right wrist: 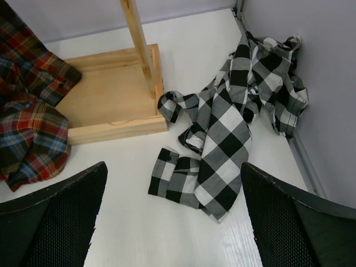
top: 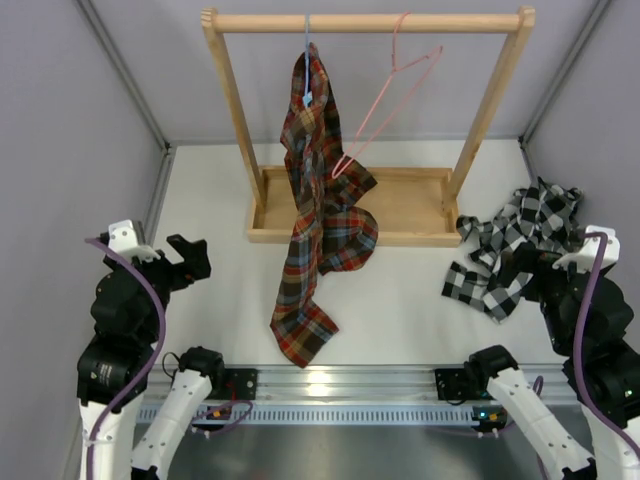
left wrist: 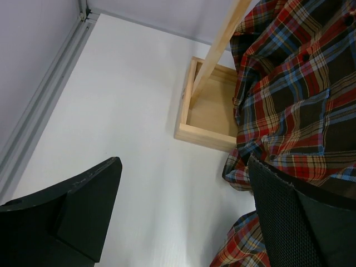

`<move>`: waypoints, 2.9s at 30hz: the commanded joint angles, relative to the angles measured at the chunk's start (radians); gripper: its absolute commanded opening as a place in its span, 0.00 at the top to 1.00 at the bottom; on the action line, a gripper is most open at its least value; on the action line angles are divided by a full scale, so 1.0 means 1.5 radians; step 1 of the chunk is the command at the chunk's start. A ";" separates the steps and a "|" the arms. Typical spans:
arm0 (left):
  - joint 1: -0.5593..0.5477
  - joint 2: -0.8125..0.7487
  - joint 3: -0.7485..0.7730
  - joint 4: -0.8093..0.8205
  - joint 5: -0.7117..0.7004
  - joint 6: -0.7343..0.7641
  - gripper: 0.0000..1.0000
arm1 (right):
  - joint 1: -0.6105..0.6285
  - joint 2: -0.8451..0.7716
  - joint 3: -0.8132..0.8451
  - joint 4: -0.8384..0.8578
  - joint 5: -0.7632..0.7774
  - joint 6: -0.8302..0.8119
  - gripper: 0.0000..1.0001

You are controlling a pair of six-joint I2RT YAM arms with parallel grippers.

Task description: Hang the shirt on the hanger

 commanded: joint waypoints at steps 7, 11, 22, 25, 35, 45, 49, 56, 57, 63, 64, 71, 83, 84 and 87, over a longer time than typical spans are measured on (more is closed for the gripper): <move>-0.002 -0.003 -0.051 0.051 -0.001 -0.011 0.02 | 0.006 0.018 -0.015 0.033 -0.031 0.019 0.01; -0.002 -0.010 -0.087 0.074 0.007 -0.030 0.02 | 0.005 0.033 -0.056 0.089 -0.074 0.036 0.01; -0.007 -0.029 -0.154 0.096 0.037 -0.041 0.02 | -0.171 0.393 -0.072 0.260 -0.120 0.057 0.01; -0.028 -0.039 -0.158 0.095 0.027 -0.041 0.02 | -0.267 0.481 -0.072 0.329 -0.132 0.050 0.01; -0.048 -0.055 -0.163 0.096 0.024 -0.045 0.02 | -0.381 0.781 -0.040 0.429 -0.182 0.101 0.07; -0.049 -0.062 -0.153 0.107 0.083 -0.026 0.02 | -0.317 0.573 -0.223 0.471 -0.175 0.176 1.00; -0.048 -0.050 -0.137 0.148 0.247 -0.003 0.02 | -0.288 0.279 -0.278 0.397 -0.233 0.211 1.00; -0.048 0.057 -0.050 0.196 0.541 -0.010 0.02 | -0.288 0.110 -0.164 0.205 -0.507 0.211 1.00; -0.048 0.075 -0.045 0.204 0.557 -0.013 0.02 | -0.288 0.103 -0.159 0.196 -0.573 0.219 1.00; -0.047 0.110 -0.002 0.245 0.616 -0.020 0.02 | -0.288 0.068 -0.155 0.173 -0.765 0.268 1.00; -0.048 0.108 0.014 0.245 0.613 -0.021 0.02 | -0.287 0.056 -0.152 0.161 -0.759 0.269 1.00; -0.049 0.176 0.070 0.304 0.706 -0.094 0.02 | -0.223 0.057 -0.224 0.267 -0.892 0.314 1.00; -0.613 0.361 0.108 0.301 0.039 0.026 0.02 | -0.189 0.177 -0.112 0.061 -0.676 0.083 1.00; -0.621 0.365 0.110 0.301 0.011 0.017 0.02 | -0.181 0.187 -0.116 0.062 -0.675 0.085 1.00; -0.624 0.365 0.118 0.301 -0.040 0.003 0.02 | -0.096 0.183 -0.200 0.126 -0.645 0.147 1.00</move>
